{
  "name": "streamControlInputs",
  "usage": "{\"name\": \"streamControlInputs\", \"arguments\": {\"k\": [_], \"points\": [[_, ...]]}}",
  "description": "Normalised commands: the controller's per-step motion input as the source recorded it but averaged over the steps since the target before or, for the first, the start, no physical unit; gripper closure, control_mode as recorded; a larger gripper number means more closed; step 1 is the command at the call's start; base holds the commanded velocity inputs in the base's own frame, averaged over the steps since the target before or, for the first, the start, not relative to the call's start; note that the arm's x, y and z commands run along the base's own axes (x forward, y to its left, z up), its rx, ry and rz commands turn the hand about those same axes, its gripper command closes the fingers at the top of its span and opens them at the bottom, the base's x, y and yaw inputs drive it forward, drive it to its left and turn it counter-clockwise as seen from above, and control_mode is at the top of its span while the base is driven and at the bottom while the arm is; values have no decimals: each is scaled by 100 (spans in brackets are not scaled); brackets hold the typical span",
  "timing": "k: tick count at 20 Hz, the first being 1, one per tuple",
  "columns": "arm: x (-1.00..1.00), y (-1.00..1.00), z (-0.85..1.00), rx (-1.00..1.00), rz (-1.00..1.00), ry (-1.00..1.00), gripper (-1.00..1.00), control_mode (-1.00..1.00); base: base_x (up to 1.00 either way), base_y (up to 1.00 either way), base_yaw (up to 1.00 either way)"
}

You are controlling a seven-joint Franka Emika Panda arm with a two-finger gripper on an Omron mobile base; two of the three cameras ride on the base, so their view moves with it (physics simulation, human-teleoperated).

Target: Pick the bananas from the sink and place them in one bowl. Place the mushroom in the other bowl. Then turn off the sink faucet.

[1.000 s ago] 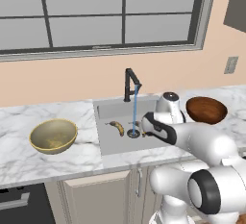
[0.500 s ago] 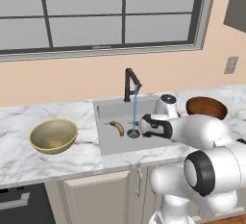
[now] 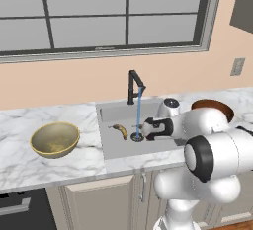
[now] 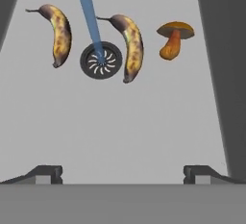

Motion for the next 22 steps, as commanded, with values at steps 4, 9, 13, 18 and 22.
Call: {"name": "streamControlInputs", "arguments": {"k": [4,9,13,18,22], "points": [[19,0,-15,0,-1,-1,-100,-100,0,0,0],[21,0,-16,0,-1,-2,-100,-100,0,0,0],[19,0,-25,0,-1,-2,-100,-100,0,0,0],[27,0,-21,0,0,-1,-100,-100,0,0,0],[31,0,-19,0,0,0,-100,-100,0,0,0]]}}
